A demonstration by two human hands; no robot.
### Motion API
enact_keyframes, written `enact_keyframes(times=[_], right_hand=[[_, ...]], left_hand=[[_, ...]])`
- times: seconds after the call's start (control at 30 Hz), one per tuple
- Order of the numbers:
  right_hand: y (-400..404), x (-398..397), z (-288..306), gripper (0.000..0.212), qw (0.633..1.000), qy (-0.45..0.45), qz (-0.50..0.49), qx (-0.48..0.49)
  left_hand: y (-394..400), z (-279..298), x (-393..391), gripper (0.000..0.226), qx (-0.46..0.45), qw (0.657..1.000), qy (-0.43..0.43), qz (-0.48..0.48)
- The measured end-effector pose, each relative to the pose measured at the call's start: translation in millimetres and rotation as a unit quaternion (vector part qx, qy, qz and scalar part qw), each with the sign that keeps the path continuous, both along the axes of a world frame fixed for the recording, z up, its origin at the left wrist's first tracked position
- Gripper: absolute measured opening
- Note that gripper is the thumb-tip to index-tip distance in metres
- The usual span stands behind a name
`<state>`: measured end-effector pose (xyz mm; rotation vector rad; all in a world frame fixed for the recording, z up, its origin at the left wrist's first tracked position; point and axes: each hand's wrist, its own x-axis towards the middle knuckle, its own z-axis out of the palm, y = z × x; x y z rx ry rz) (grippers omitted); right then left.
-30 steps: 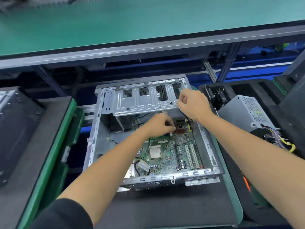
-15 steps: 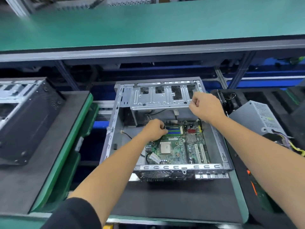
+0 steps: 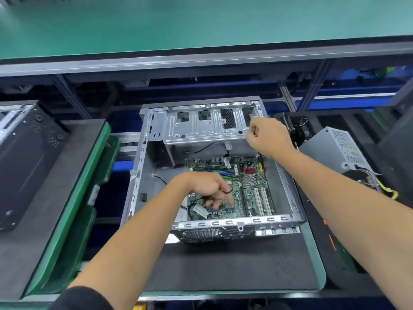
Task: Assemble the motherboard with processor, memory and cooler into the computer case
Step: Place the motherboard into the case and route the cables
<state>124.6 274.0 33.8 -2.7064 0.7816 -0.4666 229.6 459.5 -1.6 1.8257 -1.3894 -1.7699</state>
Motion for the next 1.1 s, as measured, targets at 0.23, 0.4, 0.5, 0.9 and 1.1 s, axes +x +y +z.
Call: enact_keyframes(times=[0.23,0.4,0.5,0.9,1.1], right_hand=[[-1.1,0.4,-1.0,0.015,1.000,-0.010,-0.004,0.008],[-2.6,0.6,-2.1,0.015,1.000,-0.013,-0.003,0.004],[-2.8,1.1,-2.6,0.015,1.000,-0.013,-0.003,0.007],[-3.8,0.6,-1.1,0.015,1.000,-0.012,-0.004,0.017],[-3.4,0.6,-0.7,0.015,1.000,-0.012,0.002,0.014]], left_hand=[[10.6,0.7,19.1,0.040,0.030,0.998,-0.025,-0.048],[11.0,2.7,22.1,0.037,0.047,0.994,-0.057,-0.085],[14.8,4.2,23.5,0.037,0.064,0.980,-0.176,-0.072],[8.5,-2.2,50.0,0.063,-0.058,0.847,-0.476,0.231],[-23.5,-19.8,25.6,0.056,-0.127,0.876,-0.437,0.159]])
